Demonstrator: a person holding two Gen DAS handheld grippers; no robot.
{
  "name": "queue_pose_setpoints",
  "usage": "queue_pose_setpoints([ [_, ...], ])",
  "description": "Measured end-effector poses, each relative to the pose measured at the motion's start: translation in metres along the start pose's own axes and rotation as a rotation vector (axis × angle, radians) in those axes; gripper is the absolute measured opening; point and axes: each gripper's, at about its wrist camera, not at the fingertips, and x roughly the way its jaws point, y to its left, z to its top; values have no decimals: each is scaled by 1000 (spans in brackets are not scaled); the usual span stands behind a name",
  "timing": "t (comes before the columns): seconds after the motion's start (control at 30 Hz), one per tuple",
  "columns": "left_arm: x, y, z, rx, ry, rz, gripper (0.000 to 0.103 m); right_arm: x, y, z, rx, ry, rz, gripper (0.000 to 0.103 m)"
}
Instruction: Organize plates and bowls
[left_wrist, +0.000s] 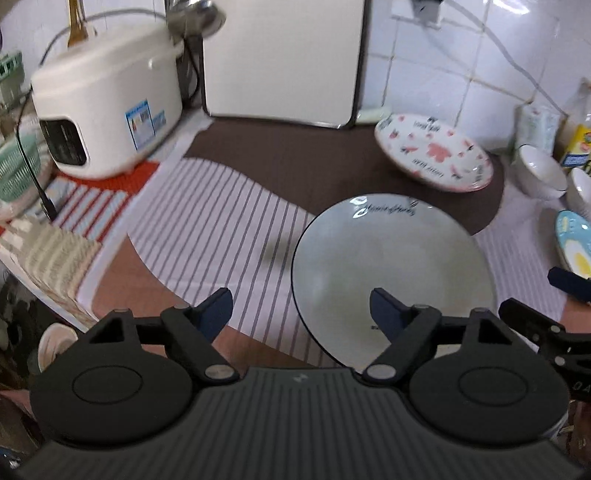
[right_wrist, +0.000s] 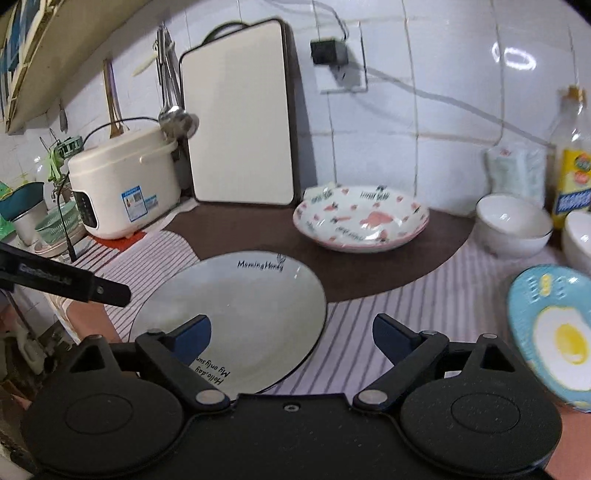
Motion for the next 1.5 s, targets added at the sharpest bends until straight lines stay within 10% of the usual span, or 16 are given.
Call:
queue_pose_setpoints([
  [0.33,46,4,-4,4,13,-18,62,34,-17,-14,116,58,-13,94],
  [0.57,60,11,1,-31,86,-69,25,42,-21,-16,160,103,33,60],
  [0.77,62,12,0,-35,99,-99,16,49,-21,-18,196,143,31,21],
  [1.5,61,0,5,-36,127,-143,17,38,-30,-13,187,146,38,21],
])
